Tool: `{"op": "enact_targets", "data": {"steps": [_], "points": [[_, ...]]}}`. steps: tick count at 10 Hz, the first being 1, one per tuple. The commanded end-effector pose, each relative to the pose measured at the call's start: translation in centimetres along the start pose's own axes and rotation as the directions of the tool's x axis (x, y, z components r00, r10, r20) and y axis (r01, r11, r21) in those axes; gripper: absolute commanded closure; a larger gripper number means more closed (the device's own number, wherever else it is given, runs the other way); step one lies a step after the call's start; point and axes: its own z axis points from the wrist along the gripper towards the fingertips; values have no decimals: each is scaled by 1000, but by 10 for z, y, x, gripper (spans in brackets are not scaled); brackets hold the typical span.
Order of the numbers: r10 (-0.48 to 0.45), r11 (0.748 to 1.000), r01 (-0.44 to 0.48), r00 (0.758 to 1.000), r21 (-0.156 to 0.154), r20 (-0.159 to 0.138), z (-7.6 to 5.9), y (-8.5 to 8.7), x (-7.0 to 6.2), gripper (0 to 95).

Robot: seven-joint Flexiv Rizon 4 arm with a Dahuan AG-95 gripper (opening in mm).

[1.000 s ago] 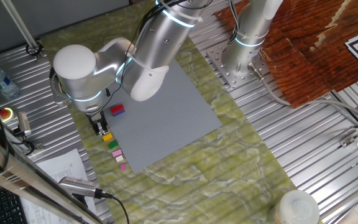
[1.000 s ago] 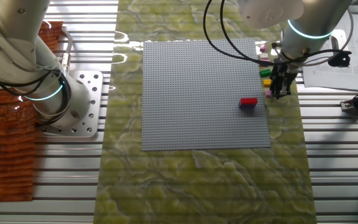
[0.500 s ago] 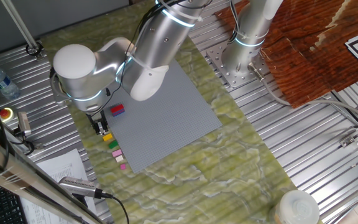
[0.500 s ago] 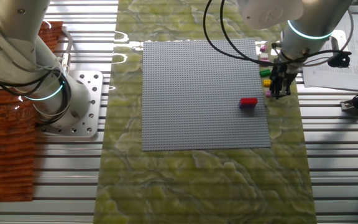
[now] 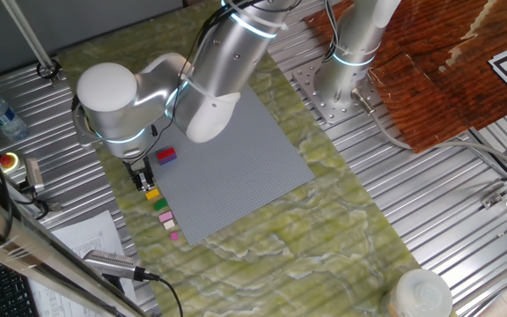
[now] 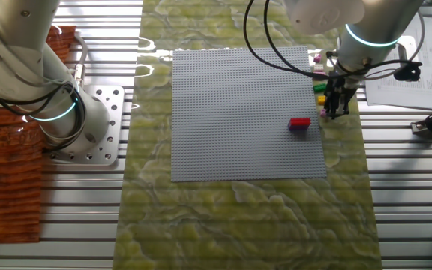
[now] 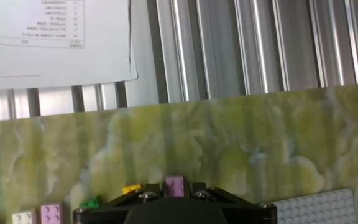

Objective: Stack small Lego blocks one on top of the other

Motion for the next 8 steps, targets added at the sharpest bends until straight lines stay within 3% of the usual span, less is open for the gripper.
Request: {"op": "enact_targets", "data": {"steps": [1,8], "points": [[-3,1000,3,1000,-1,5,0,-1,1,760],[-11,1000,11,1000,-1,9,0,0,1,760]]}}
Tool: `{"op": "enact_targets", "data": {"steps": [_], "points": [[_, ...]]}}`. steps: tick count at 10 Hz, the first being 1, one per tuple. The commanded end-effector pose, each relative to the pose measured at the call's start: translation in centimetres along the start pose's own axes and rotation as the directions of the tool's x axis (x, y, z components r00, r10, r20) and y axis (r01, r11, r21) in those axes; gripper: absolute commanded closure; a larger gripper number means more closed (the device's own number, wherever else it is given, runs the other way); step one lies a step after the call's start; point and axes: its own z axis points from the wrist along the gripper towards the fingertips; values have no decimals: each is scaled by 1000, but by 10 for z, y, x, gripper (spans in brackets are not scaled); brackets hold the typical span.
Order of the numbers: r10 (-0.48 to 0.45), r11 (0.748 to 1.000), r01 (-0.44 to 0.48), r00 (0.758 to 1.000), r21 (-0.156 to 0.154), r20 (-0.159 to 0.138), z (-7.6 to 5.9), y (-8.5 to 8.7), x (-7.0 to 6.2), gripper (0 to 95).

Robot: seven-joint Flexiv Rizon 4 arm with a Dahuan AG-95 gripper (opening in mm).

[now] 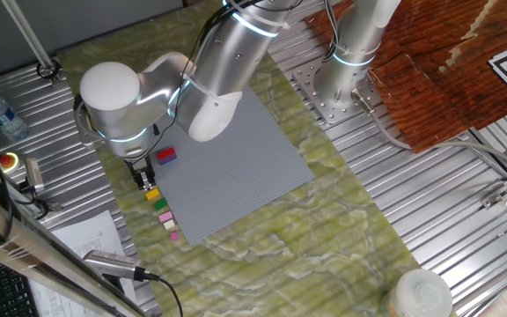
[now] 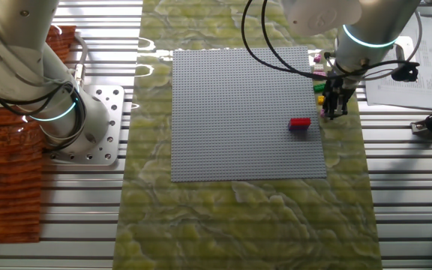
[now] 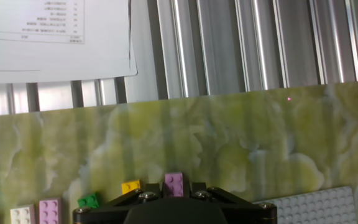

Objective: Stack small Lego blocks one on top of the other

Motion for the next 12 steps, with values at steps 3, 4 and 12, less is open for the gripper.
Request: {"op": "enact_targets", "data": {"steps": [3,4,12], "points": [[-2,1000,2,1000,0,1,0,0,0,760],[2,1000,-2,1000,0,0,0,1,0,950],[-3,1000,3,1000,0,0,-12,1,2,950]]}}
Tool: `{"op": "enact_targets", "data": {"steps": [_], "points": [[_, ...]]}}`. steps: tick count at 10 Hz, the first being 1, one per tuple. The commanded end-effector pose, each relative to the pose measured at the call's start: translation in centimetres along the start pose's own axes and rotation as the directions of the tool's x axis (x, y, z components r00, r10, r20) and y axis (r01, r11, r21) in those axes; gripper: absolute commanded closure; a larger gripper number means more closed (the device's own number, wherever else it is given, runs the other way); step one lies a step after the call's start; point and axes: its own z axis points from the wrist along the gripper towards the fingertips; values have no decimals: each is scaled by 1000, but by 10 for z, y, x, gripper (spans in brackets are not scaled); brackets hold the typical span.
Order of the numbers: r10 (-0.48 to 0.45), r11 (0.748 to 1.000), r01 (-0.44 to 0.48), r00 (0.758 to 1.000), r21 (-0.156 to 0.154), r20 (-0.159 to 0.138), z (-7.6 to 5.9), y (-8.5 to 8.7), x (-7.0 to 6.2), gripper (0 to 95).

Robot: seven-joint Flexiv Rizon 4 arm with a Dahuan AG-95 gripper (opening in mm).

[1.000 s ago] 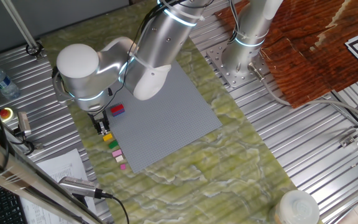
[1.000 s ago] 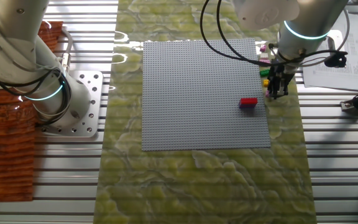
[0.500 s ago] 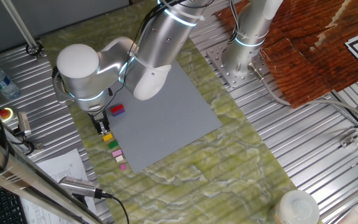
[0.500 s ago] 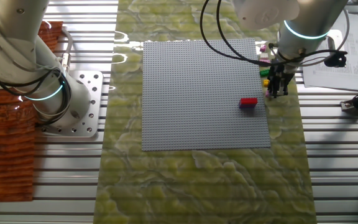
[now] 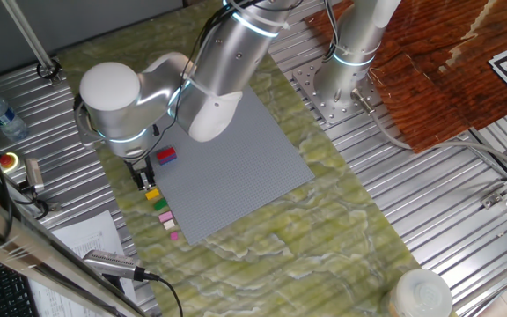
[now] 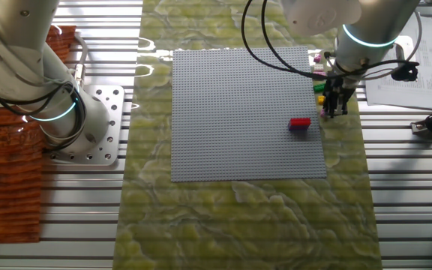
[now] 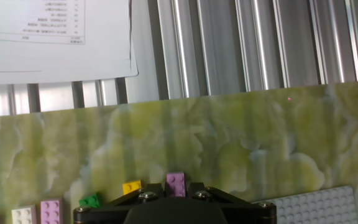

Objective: Stack small Lego blocks one on top of the other

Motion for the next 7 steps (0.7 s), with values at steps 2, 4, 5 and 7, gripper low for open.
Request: {"op": "enact_targets", "data": {"steps": [2,4,5,7], "points": [[-28,1000,28,1000,0,-3,-26,-8,5,950],[-67,998,67,998,-1,-17,-52,-21,18,950],[-77,997,77,997,-1,-18,-61,-26,27,950],[-107,994,107,994,-1,-15,-65,-38,52,950]]}}
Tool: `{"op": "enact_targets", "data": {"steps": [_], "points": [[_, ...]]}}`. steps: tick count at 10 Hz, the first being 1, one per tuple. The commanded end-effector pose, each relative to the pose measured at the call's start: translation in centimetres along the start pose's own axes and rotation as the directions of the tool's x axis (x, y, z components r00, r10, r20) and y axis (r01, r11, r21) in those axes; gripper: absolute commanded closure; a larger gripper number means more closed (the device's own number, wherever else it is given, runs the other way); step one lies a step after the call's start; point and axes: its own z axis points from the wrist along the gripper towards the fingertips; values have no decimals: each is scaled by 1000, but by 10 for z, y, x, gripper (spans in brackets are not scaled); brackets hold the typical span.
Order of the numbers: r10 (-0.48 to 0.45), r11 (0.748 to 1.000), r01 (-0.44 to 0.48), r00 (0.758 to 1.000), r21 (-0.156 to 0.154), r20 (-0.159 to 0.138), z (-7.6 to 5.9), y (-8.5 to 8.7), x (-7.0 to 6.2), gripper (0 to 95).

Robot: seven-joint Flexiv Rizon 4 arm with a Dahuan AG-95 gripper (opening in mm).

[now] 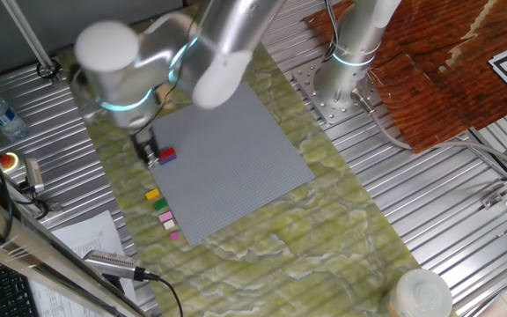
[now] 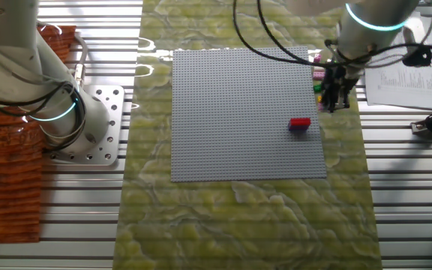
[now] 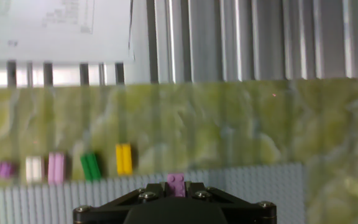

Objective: Stack small Lego blocks one on top of the other

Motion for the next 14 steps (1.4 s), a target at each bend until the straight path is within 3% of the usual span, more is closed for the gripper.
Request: {"op": "enact_targets", "data": {"steps": [1,3,8,14], "points": [[-37,999,37,999,3,3,6,-11,22,950],[-54,999,54,998,-1,9,12,-18,32,950],[-71,997,71,997,0,8,19,-18,28,950],[-81,997,81,997,-1,7,30,-15,33,950]]}}
